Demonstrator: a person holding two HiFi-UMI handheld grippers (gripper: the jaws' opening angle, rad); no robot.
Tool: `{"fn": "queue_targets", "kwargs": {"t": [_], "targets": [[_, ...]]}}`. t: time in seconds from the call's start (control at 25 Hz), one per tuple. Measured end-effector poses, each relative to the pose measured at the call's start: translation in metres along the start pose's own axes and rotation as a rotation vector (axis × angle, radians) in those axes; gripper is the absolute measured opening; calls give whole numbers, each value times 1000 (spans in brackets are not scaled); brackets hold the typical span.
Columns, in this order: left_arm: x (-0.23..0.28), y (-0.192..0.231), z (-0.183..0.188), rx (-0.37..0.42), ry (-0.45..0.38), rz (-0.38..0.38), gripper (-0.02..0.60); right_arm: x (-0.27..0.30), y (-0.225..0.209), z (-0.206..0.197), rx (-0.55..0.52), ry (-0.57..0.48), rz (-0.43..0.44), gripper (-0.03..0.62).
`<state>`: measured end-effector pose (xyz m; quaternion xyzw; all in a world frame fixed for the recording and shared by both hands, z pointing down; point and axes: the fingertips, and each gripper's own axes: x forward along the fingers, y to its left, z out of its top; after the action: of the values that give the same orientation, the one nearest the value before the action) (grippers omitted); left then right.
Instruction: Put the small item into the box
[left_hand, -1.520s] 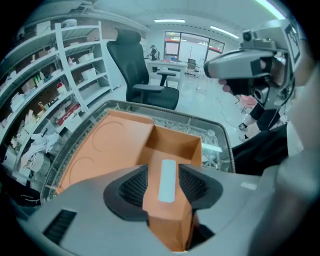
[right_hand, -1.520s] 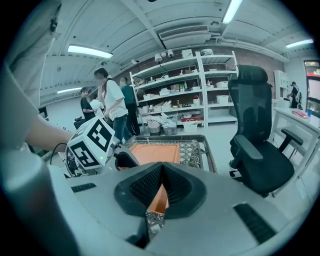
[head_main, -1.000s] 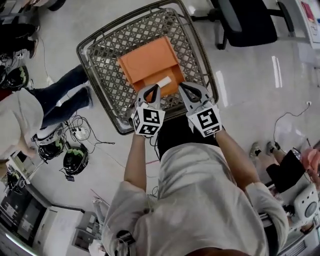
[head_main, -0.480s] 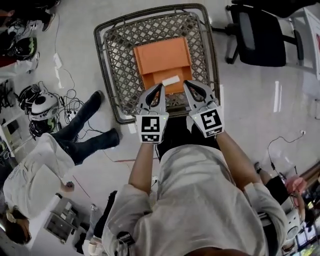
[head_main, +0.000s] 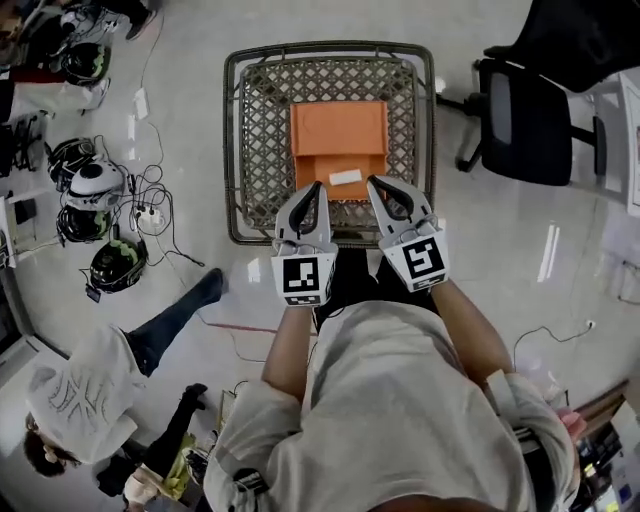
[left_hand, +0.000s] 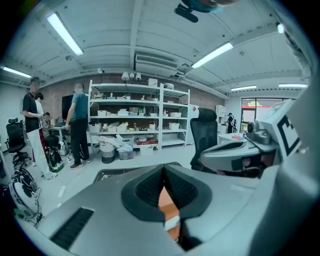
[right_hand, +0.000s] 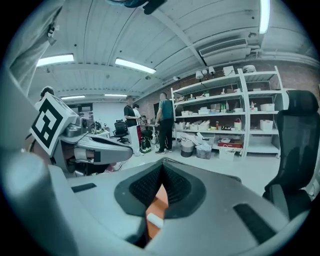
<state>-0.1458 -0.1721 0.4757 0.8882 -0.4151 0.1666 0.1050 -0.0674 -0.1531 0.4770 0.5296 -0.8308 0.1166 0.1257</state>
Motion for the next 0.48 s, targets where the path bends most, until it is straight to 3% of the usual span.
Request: {"fn": "queue_targets", "kwargs": {"t": [0.48], "targets": [[-54,-43,48,-3,-130,140,8,-66,-4,52,-47,-127,25,3]]}}
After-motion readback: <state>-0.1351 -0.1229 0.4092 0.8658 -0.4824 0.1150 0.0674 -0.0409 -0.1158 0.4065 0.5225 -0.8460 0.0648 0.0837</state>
